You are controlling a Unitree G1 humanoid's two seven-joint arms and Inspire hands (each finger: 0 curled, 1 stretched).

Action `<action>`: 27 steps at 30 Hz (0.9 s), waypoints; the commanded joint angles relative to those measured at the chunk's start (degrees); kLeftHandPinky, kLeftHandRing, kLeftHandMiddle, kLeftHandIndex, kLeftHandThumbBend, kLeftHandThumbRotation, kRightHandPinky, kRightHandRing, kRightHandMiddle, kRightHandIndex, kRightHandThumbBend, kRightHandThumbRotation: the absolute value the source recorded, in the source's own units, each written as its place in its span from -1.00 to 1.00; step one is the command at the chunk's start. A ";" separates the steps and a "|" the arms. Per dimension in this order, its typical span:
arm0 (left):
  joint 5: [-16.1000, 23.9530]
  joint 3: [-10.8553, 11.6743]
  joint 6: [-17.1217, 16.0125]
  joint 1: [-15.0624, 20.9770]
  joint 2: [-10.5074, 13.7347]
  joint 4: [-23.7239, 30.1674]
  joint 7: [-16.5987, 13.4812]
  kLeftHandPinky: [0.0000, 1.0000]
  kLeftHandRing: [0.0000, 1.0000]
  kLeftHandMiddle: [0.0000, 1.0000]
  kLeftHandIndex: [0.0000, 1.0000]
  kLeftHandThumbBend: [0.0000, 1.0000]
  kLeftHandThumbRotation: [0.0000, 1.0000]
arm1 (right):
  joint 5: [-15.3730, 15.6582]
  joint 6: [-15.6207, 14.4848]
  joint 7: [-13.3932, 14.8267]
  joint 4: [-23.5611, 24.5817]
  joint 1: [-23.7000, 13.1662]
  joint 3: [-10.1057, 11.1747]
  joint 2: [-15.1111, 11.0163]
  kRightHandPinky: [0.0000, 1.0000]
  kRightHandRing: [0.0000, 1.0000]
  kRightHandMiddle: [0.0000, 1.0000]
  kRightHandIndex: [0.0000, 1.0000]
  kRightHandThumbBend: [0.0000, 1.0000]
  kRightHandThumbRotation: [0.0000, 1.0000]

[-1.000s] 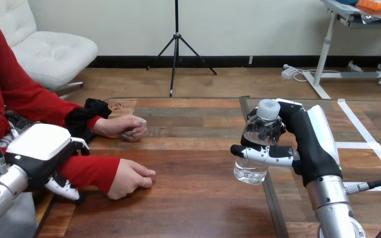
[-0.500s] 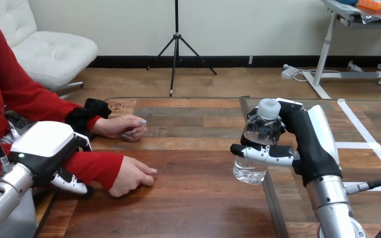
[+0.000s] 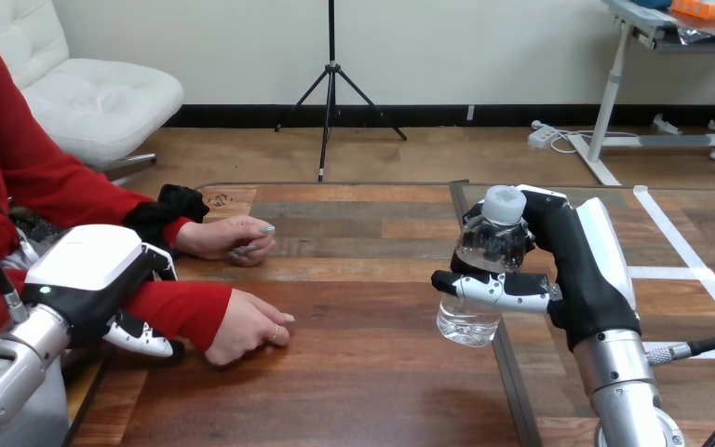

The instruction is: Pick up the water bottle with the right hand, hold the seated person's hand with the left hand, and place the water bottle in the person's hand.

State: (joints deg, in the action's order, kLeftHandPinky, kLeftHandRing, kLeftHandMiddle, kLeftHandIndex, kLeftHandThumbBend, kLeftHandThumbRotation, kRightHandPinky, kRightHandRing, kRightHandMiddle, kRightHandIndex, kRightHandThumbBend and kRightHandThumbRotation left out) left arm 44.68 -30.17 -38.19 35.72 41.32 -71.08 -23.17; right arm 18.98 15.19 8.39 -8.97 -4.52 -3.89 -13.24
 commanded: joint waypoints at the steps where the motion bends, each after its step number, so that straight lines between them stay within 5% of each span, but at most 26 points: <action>1: -1.97 1.82 -1.09 2.44 -2.06 1.60 -1.21 -0.31 -0.18 -0.04 0.02 0.57 -0.50 | -0.73 0.73 0.21 2.11 -4.29 0.55 0.87 -0.33 -0.22 -0.07 0.00 0.64 -1.00; 27: -5.37 2.48 -2.66 1.67 -3.13 2.22 0.92 -0.48 -0.32 -0.16 -0.11 0.43 -0.67 | -1.25 0.13 -0.84 2.37 -5.01 0.45 2.04 -0.33 -0.22 -0.07 0.00 0.63 -1.00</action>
State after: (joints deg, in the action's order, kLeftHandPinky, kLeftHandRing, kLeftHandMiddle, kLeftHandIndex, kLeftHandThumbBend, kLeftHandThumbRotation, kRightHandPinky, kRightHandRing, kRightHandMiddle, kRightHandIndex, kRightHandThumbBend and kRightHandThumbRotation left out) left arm 41.21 -30.00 -39.93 35.25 39.58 -71.07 -22.18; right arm 18.69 15.04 7.49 -8.98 -4.53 -4.01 -11.92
